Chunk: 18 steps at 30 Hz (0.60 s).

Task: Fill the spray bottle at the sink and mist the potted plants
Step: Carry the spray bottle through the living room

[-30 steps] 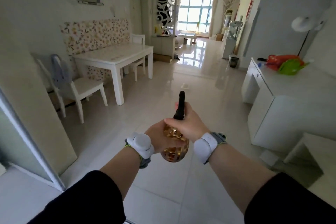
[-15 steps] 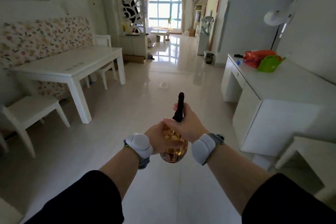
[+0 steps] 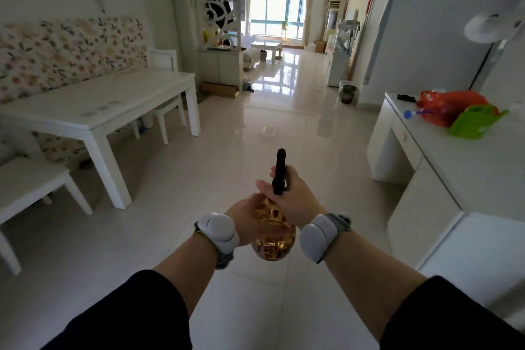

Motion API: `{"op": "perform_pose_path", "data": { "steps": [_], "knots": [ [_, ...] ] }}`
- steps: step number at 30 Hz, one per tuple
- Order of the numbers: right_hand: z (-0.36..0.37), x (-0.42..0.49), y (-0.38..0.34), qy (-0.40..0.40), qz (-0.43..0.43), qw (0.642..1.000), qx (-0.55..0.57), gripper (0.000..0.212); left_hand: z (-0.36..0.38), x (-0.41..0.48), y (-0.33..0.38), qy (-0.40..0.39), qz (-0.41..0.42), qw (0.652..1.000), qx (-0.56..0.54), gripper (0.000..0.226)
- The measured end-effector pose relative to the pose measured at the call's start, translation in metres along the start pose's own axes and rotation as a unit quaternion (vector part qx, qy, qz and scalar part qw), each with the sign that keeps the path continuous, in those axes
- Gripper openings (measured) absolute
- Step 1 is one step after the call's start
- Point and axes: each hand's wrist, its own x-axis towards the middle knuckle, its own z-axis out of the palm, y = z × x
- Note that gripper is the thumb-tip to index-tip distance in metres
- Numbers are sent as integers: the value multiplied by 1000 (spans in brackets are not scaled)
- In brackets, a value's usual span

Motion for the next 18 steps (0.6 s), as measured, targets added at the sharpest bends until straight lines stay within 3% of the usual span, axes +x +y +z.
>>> {"op": "perform_pose_path", "data": {
  "steps": [6,12,18],
  "knots": [
    [6,157,29,16,9,1000,-18,57,-44,149,-55,-5,5,1000,-1,68],
    [-9,309,45,44,22,998,-39,57,-102,308,-78,-62,14,998,-3,52],
    [-43,445,79,71,27,996,-46,50,-118,459,-91,-69,33,997,5,65]
  ]
}}
